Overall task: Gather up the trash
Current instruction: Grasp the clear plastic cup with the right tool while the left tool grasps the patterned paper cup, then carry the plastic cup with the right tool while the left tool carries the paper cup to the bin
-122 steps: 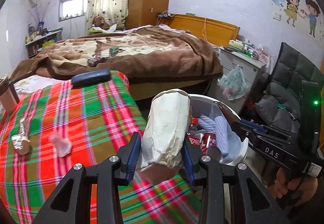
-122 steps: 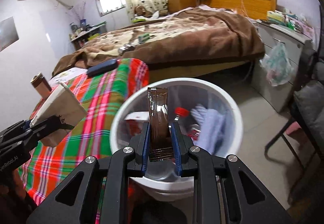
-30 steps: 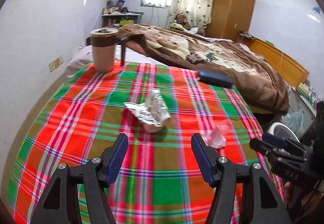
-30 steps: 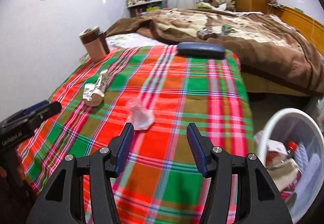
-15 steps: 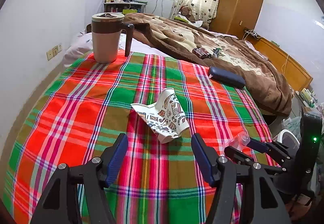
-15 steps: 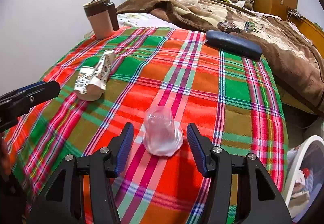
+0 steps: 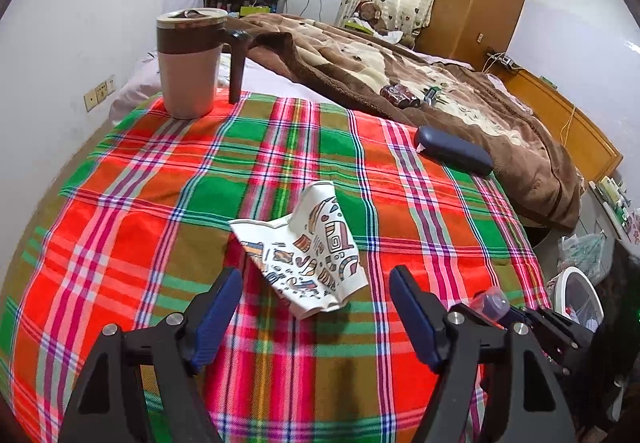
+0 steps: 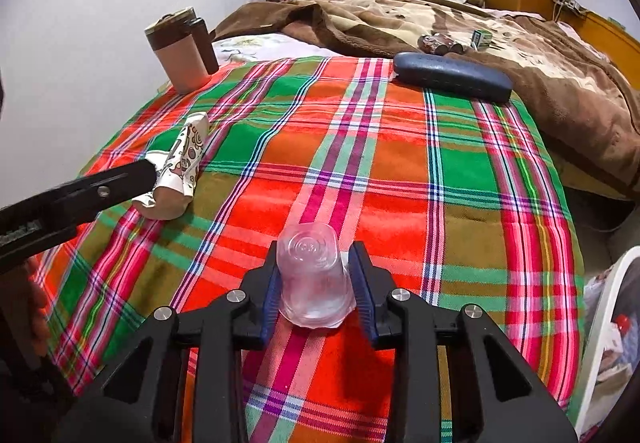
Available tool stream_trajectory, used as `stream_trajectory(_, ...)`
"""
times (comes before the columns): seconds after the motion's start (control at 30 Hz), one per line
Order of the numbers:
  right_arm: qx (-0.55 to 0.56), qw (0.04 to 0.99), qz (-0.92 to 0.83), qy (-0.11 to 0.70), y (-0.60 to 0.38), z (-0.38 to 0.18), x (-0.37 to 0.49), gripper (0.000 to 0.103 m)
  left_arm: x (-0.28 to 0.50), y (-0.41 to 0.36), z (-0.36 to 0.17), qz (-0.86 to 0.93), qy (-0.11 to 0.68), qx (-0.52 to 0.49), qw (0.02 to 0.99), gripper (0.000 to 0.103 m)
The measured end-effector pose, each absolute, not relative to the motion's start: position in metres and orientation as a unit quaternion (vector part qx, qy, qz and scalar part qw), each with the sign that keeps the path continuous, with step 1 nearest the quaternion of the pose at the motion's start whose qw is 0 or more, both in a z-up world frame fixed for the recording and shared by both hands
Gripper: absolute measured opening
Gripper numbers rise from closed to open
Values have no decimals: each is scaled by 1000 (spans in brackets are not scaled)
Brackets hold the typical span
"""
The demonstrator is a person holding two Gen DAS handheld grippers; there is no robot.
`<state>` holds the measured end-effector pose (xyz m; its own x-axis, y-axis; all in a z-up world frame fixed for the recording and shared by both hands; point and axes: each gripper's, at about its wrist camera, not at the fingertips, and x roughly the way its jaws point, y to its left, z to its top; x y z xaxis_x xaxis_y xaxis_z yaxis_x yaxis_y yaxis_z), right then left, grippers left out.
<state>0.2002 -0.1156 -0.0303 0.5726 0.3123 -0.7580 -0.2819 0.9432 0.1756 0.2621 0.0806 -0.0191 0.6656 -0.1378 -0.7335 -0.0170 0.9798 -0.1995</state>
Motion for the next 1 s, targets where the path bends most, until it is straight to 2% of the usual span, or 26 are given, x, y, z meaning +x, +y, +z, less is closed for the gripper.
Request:
stream_trajectory(0.5,51,892,162,419,-130,-29,198,34,287,75,-41,2,431,-90,898,75)
stream_trajectory(0.57,56,892,160,420,-132,-29,198,34,288,77,-41,4,429,-95,898,61)
stream_trajectory(0.63,65,892,158,419,-135,-30,199,34,289,77,-43,4,432,-95,897,55)
stream_trajectory(1.0,78,891,161,418,-141,-31,198,34,277,76,-38,-5,420,-102,902,53)
